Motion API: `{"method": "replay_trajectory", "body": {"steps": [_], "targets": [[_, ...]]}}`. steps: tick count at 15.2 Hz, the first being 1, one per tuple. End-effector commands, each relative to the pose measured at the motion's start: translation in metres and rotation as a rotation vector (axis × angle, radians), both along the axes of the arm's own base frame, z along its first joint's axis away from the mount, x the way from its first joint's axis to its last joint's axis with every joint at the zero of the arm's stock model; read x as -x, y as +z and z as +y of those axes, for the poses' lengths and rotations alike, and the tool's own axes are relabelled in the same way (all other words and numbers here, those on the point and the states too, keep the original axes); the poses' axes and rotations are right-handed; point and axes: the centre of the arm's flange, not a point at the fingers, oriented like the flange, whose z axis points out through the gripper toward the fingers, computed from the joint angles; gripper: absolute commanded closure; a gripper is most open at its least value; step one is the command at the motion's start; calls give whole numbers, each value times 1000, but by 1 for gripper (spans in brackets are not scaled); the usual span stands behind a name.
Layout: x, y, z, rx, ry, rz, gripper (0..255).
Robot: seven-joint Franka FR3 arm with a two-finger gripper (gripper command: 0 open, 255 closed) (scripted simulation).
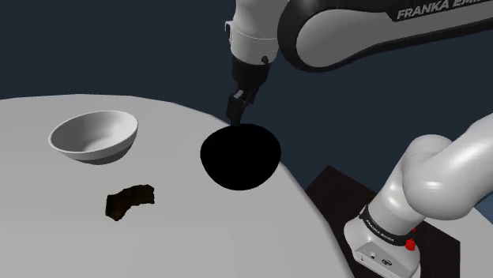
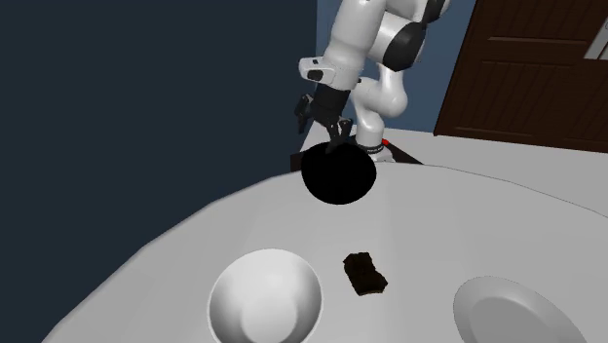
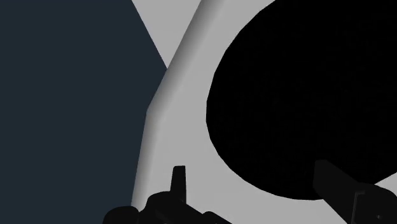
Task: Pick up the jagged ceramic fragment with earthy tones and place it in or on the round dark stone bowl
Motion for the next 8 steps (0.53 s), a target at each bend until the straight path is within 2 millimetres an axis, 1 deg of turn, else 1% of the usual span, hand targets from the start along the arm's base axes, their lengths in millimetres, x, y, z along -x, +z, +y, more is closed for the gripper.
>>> {"method": "replay_trajectory", "body": {"steps": [1, 8], "targets": [[-1, -6, 26, 11, 20, -17, 0], [-9, -30, 117, 54, 89, -74, 0]]}}
